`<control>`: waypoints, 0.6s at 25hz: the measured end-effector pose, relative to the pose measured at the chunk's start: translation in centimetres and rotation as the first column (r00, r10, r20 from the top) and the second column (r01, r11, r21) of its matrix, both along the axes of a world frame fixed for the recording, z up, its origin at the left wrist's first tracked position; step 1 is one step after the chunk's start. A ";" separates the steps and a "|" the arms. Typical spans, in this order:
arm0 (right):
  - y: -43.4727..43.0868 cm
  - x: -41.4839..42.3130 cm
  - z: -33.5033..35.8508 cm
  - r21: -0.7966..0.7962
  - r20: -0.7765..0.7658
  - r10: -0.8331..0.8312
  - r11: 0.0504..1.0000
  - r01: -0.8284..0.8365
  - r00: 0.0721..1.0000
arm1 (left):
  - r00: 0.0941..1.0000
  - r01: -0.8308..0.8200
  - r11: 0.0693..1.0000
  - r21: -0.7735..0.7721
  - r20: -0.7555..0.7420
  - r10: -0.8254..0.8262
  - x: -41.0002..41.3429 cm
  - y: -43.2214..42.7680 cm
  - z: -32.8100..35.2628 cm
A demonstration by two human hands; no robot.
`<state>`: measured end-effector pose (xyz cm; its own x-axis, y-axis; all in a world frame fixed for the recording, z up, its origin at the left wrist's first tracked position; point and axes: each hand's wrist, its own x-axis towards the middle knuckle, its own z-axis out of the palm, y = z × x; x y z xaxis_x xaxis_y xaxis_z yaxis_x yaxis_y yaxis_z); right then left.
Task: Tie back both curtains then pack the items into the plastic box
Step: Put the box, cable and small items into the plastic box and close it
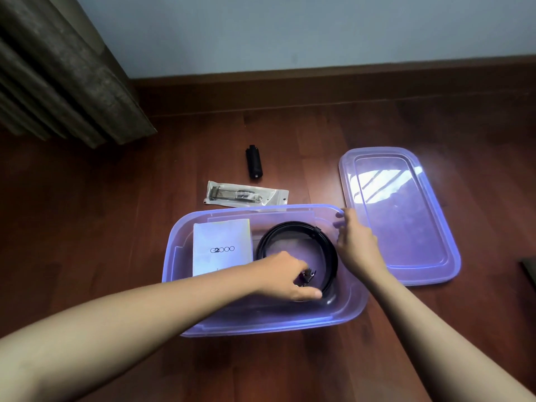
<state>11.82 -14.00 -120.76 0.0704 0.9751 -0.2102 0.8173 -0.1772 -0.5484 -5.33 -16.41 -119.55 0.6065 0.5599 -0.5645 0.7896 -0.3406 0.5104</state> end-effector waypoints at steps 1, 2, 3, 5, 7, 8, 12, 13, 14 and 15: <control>0.0 0.1 -0.1 -0.001 0.003 -0.003 1.000 0.003 1.000 | 0.996 0.093 0.996 -0.008 -0.002 -0.093 0.0 0.1 0.0; 0.0 0.1 -0.1 -0.002 0.003 -0.004 1.000 0.004 1.000 | 0.984 0.175 0.984 -0.001 -0.012 -0.175 -0.1 0.3 0.4; 0.0 0.1 -0.1 -0.002 0.001 -0.003 1.000 0.003 1.000 | 0.978 0.209 0.978 0.019 0.004 -0.209 -0.3 0.6 1.0; 0.1 0.2 -0.2 -0.005 -0.003 0.004 1.000 -0.004 1.000 | 0.977 0.043 0.993 0.109 0.203 -0.065 -0.7 2.2 2.6; 0.1 0.3 -0.3 -0.007 0.001 0.004 1.000 -0.004 1.000 | 0.856 -0.359 0.900 0.248 0.471 0.212 -1.2 5.2 3.7; 0.1 0.4 -0.4 -0.006 0.001 0.001 1.000 -0.001 1.000 | 0.791 -0.528 0.793 0.304 0.516 0.329 -1.7 7.2 3.5; 0.2 0.4 -0.9 -0.001 0.016 -0.003 1.000 0.003 1.000 | 0.808 -0.577 0.664 0.476 0.216 0.548 -4.5 14.8 -0.2; 0.2 0.4 -1.0 0.005 0.021 -0.005 1.000 0.005 1.000 | 0.826 -0.533 0.719 0.447 0.090 0.556 -5.2 15.9 -1.4; 0.2 0.5 -1.1 0.008 0.025 -0.008 1.000 0.008 1.000 | 0.836 -0.490 0.765 0.418 -0.025 0.548 -5.6 16.7 -2.4; 0.2 0.5 -1.1 0.005 0.028 -0.010 1.000 0.010 1.000 | 0.839 -0.452 0.792 0.410 -0.106 0.534 -6.0 17.1 -3.2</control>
<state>12.28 -13.79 -121.89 0.0863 0.9753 -0.2033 0.8307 -0.1831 -0.5257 -11.30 0.72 -122.76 0.0847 0.9344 -0.3461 0.9710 0.0006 0.2393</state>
